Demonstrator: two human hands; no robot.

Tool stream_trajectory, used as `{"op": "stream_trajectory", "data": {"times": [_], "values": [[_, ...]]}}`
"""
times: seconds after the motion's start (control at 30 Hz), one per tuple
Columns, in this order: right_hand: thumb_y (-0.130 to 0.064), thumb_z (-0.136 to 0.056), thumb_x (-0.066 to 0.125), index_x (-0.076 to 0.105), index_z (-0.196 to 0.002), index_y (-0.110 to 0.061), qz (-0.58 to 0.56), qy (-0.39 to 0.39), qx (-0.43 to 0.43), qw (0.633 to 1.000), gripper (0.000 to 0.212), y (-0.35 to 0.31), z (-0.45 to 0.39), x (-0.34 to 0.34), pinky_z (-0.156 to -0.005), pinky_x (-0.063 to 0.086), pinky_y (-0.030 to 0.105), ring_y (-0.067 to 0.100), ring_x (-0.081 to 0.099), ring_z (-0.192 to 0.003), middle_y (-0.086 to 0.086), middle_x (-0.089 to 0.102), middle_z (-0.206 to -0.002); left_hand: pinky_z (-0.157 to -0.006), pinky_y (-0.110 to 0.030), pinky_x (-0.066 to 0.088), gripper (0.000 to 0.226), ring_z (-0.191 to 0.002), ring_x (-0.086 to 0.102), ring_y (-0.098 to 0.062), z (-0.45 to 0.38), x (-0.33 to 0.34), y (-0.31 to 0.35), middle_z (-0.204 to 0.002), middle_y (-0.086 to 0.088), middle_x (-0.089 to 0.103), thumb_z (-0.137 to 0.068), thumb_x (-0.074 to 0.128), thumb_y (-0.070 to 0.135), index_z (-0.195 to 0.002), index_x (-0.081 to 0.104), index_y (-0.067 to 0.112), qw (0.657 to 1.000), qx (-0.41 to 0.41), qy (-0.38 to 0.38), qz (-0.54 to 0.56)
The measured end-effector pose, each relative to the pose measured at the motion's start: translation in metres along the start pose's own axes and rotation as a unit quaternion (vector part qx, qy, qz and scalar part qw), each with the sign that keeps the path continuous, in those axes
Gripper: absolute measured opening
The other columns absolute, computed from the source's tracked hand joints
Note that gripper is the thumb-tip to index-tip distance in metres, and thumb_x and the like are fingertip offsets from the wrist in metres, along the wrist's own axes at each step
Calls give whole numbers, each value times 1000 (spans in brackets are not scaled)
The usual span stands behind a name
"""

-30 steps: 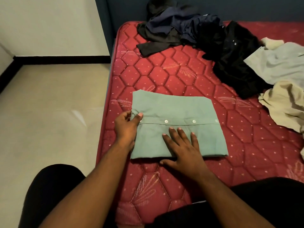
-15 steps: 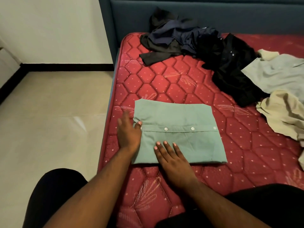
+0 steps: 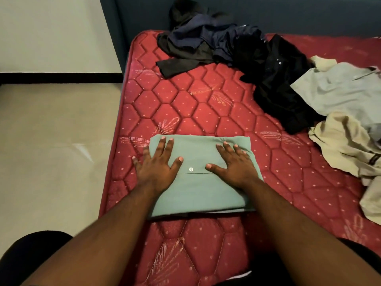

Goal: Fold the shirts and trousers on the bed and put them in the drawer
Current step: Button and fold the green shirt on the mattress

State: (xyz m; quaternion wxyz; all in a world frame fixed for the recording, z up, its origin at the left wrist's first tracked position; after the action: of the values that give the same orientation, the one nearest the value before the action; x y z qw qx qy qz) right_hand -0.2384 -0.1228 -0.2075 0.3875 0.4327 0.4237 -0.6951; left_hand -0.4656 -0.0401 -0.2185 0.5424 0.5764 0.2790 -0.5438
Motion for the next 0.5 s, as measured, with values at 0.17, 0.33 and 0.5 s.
{"op": "stream_trajectory", "data": {"times": [0.17,0.33,0.5], "values": [[-83,-83,24,4,-152,-43,-35,-36,123,991,82,34,-15,-9,-114,-5,59,21,-6,-149,-19,-6,-160,-113,-66,1,70,-148,4,-35,1,-1,0,-161,22,-5,-91,20,72,-152,-3,45,1000,-5,19,-7],[-81,-83,26,7,-154,-33,-93,-27,213,972,87,78,-12,-26,-114,-2,63,31,-2,-149,-10,-2,-162,-112,-69,0,71,-148,3,-36,3,-3,1,-162,18,-5,-91,17,73,-152,-1,43,1000,-9,19,-17],[-63,-95,33,26,-151,-18,-48,189,53,979,72,24,49,-14,-119,7,49,27,11,-148,7,16,-161,-109,-67,-10,67,-150,0,-28,30,-19,31,-164,7,6,-94,12,66,-154,14,35,986,90,104,-91]]}}
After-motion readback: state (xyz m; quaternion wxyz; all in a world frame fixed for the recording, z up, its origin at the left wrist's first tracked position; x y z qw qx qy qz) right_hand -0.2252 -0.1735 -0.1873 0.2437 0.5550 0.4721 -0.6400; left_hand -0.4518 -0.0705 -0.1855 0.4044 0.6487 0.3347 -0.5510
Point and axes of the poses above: each hand's wrist, its own z-axis away from the middle knuckle, its own x-axis out of the palm, y = z × x, the point moved 4 cm from there along -z, towards the middle knuckle
